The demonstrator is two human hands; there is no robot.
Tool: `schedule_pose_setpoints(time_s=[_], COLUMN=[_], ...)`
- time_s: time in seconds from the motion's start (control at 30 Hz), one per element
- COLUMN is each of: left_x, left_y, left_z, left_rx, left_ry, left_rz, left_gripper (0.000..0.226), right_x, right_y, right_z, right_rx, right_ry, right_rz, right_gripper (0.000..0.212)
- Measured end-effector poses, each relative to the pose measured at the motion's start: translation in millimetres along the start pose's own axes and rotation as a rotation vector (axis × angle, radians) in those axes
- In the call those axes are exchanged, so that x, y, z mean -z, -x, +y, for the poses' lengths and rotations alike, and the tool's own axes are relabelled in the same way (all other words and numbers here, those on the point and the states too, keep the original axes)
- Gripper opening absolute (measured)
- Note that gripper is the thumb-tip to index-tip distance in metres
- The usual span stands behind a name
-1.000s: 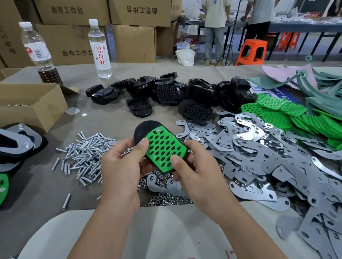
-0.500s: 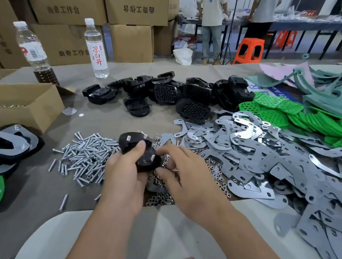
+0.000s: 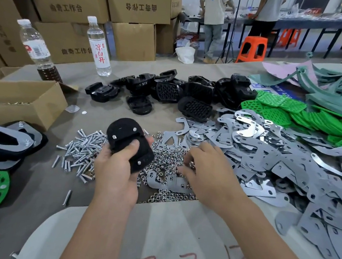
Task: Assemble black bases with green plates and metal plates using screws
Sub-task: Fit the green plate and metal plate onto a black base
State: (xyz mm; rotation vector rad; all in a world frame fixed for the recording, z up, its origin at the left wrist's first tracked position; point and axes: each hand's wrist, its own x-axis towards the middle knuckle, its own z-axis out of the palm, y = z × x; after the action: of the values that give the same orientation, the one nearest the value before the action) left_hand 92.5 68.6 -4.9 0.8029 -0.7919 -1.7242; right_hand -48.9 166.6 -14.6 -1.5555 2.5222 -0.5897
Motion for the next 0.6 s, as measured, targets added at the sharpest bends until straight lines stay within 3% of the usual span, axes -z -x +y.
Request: schedule_pose_setpoints(time_s=[0.13,0.27,0.43,0.6], left_x=[-4.7,-5.6,-5.7,-6.9], left_y=[2.9,3.3,4.6,6.0], left_z=[-8.8,-11.9,-12.1,-14.9], left_rx=[-0.001,0.015,0.005,-0.017], left_ry=[-0.081,-0.096,-0.125,-0.173], left_rz=[-0.04,-0.057,-0.086,-0.113], left_gripper=[0.029,0.029,0.03,0.03], right_x=[-0.8,-1.4,1.9,4.7], right_y=[-1.3,-3.1,-1.8,-3.1], right_z=[-1.3,1.9,0.9,4.5], right_rx=[0.022,0.006,-0.055,-0.062], right_ry=[-0.072,-0.186,-0.673,-0.958], right_rz=[0.021,0.151,0.317,0.311], right_gripper=[0.011,0.011,0.016,0.015])
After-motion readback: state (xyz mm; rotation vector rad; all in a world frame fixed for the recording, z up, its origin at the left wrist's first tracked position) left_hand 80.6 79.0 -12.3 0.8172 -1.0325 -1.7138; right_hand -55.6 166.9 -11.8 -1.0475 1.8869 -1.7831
